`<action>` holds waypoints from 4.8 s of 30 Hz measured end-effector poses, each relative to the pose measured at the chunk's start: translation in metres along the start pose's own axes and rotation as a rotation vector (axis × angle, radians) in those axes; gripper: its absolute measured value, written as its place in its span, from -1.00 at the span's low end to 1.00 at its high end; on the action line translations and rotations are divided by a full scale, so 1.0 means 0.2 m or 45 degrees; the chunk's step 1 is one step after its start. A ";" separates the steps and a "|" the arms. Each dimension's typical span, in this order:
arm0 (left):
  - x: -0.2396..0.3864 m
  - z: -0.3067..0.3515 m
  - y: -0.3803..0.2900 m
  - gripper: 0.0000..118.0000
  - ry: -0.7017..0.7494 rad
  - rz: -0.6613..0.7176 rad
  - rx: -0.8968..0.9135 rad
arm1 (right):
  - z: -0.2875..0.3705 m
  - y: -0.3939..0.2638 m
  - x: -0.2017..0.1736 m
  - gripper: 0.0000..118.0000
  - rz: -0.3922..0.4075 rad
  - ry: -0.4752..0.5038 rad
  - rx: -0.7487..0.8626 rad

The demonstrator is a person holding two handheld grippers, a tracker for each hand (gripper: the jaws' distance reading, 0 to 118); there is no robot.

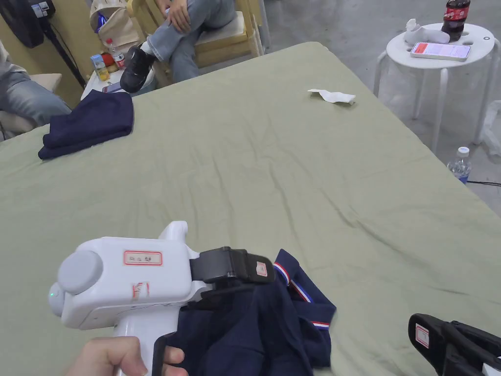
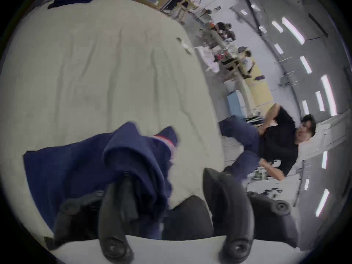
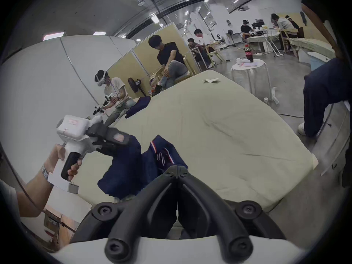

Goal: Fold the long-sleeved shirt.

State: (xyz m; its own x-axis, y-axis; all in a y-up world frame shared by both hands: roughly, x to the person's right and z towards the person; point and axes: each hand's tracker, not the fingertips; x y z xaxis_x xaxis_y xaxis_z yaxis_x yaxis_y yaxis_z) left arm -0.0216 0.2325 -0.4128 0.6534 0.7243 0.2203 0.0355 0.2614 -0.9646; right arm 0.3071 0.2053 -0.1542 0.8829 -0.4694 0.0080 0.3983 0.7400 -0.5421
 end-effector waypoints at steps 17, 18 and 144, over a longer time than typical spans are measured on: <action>-0.41 0.04 -0.28 -1.00 -0.375 0.085 0.094 | -0.15 -0.03 -0.28 -0.99 0.066 0.122 -0.072; -0.43 -0.04 -0.27 -1.00 -0.368 0.098 0.094 | -0.15 -0.03 -0.27 -0.99 0.062 0.117 -0.078; -1.85 2.56 -0.27 -0.30 1.829 0.287 0.034 | -1.19 -0.13 -1.41 -0.98 0.498 0.501 -0.721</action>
State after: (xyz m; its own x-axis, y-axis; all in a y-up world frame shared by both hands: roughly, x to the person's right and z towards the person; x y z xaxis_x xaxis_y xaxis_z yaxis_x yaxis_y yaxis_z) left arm -0.6522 0.2760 -0.3688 0.8222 -0.4955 -0.2802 -0.1715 0.2537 -0.9520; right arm -0.0110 0.2042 -0.3425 0.7377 -0.4402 -0.5118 -0.2029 0.5784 -0.7901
